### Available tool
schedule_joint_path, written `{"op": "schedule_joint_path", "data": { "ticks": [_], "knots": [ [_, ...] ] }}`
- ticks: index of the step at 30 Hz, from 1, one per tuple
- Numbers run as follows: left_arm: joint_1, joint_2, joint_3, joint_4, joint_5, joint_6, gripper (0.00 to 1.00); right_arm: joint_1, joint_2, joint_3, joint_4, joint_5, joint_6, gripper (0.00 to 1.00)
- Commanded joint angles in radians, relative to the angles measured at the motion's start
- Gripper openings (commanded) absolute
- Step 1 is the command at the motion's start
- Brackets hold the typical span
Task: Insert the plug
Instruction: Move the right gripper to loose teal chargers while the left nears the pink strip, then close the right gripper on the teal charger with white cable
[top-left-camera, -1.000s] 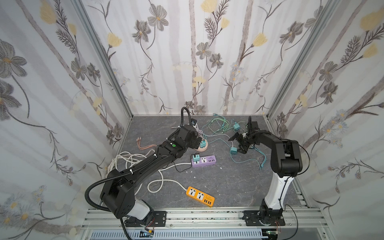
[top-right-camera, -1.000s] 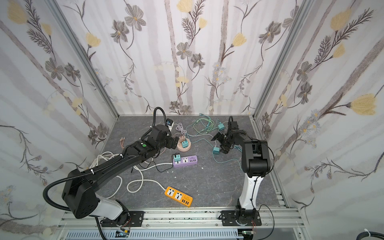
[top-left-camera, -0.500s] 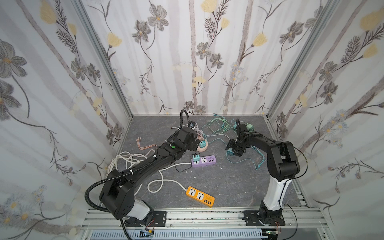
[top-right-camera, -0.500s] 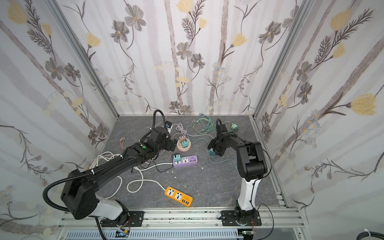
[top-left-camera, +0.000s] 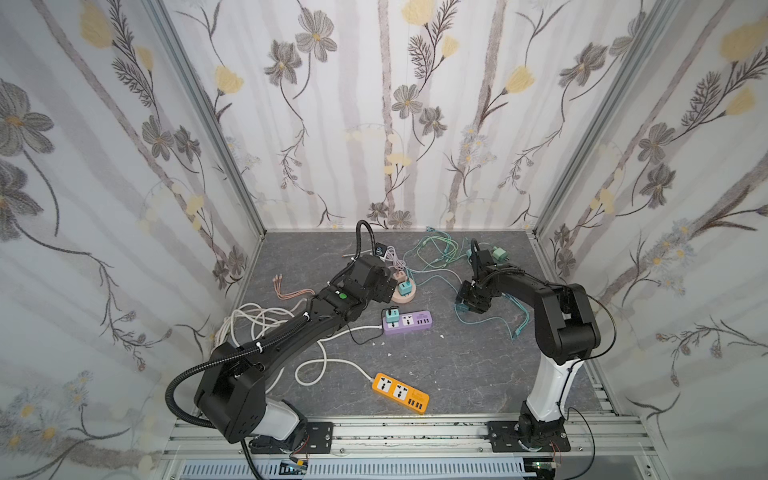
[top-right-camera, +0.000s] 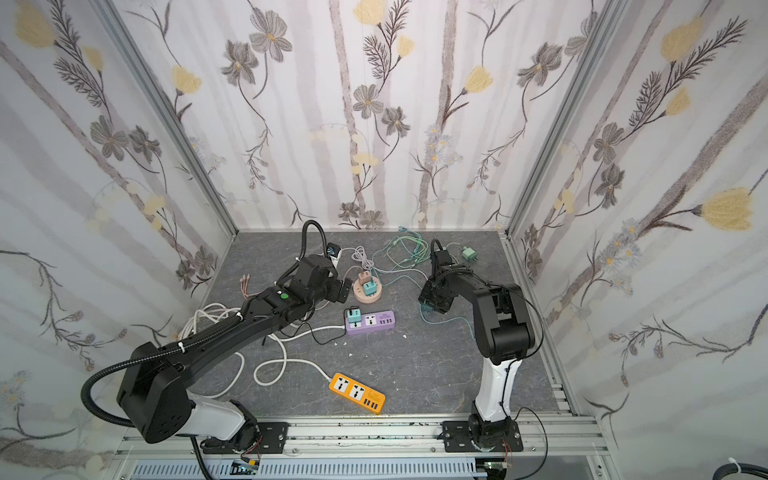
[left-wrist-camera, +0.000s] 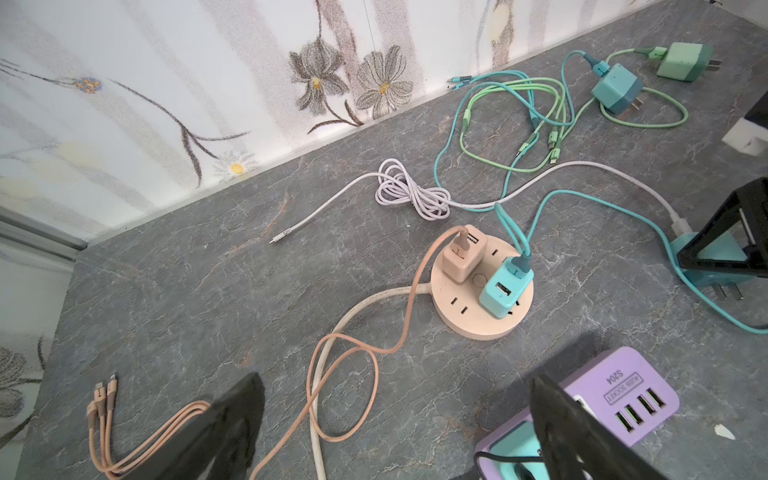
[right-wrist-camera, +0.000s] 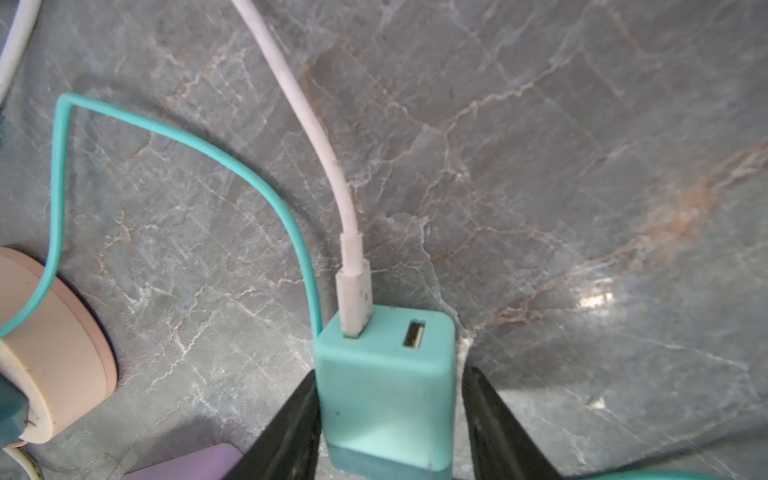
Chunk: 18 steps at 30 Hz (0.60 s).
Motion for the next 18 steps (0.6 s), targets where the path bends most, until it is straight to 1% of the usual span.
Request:
{"op": "schedule_joint_path", "data": {
  "ticks": [1,3,5,11,13,18],
  "knots": [
    [0.002,0.002,0.007,0.019,-0.005,-0.017,1.0,0.004,-0.013,-0.013,-0.03,0.043,-0.014,0.48],
    [0.003,0.003,0.011,0.014,-0.006,-0.016,1.0,0.004,-0.048,-0.03,-0.014,0.072,-0.015,0.42],
    [0.004,0.002,0.014,0.01,0.005,-0.019,1.0,0.004,-0.09,-0.042,-0.004,0.097,-0.022,0.4],
    [0.009,0.019,0.049,-0.027,0.058,-0.048,1.0,0.007,-0.255,-0.077,0.045,0.165,-0.09,0.39],
    [0.009,0.02,0.056,-0.028,0.101,-0.06,1.0,0.012,-0.306,-0.093,0.076,0.162,-0.136,0.39],
    [0.008,0.048,0.122,-0.072,0.283,-0.124,1.0,0.055,-0.467,-0.185,0.222,0.176,-0.261,0.38]
  ]
}}
